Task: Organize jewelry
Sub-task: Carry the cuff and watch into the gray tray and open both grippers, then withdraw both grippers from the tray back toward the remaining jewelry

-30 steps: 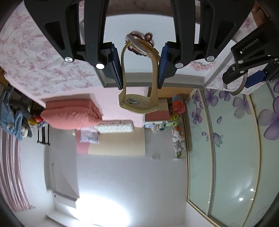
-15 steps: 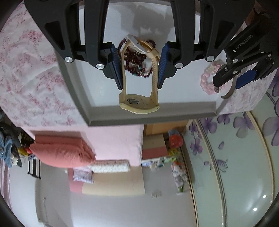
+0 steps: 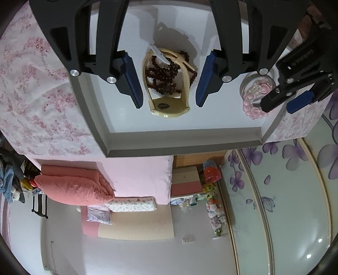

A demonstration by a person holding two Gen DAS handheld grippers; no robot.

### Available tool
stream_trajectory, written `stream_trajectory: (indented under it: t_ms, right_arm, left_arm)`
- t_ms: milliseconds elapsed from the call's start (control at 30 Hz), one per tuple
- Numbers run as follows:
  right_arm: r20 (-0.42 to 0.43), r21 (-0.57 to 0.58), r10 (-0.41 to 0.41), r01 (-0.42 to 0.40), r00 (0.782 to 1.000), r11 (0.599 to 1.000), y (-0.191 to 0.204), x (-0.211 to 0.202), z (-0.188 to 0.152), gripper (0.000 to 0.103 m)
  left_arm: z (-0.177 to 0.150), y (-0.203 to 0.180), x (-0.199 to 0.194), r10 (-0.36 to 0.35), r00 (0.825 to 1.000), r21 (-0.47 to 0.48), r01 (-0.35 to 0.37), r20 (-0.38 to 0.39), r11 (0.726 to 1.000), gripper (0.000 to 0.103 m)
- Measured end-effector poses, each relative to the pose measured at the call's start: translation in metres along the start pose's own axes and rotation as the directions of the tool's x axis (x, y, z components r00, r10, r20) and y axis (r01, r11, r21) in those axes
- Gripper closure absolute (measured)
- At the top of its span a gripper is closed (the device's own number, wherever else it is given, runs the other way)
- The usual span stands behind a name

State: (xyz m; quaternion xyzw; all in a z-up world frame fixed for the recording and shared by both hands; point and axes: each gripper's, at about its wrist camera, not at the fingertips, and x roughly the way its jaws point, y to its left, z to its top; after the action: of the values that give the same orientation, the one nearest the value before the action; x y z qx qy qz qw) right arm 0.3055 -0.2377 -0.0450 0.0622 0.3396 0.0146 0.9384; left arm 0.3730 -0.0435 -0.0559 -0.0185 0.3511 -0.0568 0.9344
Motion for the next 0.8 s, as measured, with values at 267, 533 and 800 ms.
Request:
stream_trajectory:
  t_ms: [267, 533, 800]
  right_arm:
    - [0.05, -0.033, -0.002, 0.004, 0.999, 0.999, -0.002, -0.043, -0.008, 0.05]
    - [0.108, -0.028, 0.016, -0.014, 0.994, 1.0, -0.007, -0.105, -0.033, 0.049]
    - [0.116, -0.009, 0.035, -0.034, 0.993, 0.999, -0.009, -0.147, -0.074, 0.049]
  left_arm:
    - [-0.016, 0.013, -0.052, -0.023, 0.999, 0.01, 0.022, 0.036, 1.0, 0.03]
    - [-0.071, 0.009, -0.132, -0.11, 0.992, 0.058, 0.106, 0.058, 0.993, 0.025]
    - [-0.138, -0.016, -0.158, -0.173, 0.983, 0.096, 0.177, -0.056, 0.979, 0.022]
